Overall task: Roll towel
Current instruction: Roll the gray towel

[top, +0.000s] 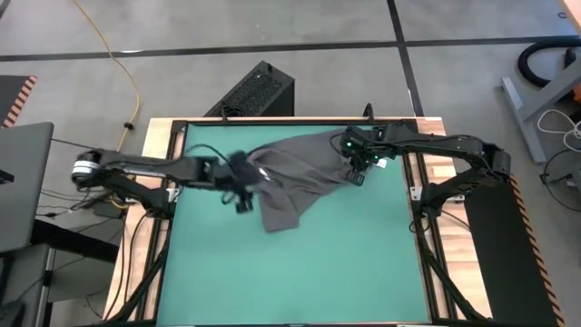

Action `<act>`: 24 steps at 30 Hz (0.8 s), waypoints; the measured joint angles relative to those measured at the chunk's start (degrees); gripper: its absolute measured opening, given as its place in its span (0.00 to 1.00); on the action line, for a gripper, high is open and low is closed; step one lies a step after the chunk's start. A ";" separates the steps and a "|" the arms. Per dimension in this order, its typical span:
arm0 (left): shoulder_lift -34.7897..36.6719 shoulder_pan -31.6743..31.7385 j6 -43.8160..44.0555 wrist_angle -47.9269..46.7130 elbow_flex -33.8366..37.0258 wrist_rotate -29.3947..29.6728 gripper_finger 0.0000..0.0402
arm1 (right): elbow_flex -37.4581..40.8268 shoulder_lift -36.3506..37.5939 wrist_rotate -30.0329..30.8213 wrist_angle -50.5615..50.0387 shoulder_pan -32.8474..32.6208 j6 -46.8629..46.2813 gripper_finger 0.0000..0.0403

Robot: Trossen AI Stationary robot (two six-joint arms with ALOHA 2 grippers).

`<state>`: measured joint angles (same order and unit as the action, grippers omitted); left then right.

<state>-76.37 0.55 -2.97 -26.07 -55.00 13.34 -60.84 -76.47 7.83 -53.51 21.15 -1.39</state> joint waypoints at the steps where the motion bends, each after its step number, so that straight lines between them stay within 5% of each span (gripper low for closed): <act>1: -2.89 -1.03 -2.56 4.04 -0.01 -1.34 0.50 | 0.00 0.00 -0.38 0.00 0.00 0.01 0.04; 6: -17.98 -2.13 -14.89 8.60 -6.87 -3.07 0.50 | 0.00 0.00 -0.52 -0.06 -0.17 -0.06 0.04; 14: -37.26 -0.66 -25.60 -6.47 -26.35 -5.54 0.50 | 0.00 0.00 -0.65 -0.16 -0.52 -0.26 0.04; 24: -48.59 2.11 -26.58 -24.03 -40.94 -9.97 0.34 | 0.00 0.00 -0.65 -0.42 -0.52 1.49 0.04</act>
<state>-124.96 2.66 -29.55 -50.10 -95.94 3.36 -60.84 -76.47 7.18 -53.93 20.62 0.10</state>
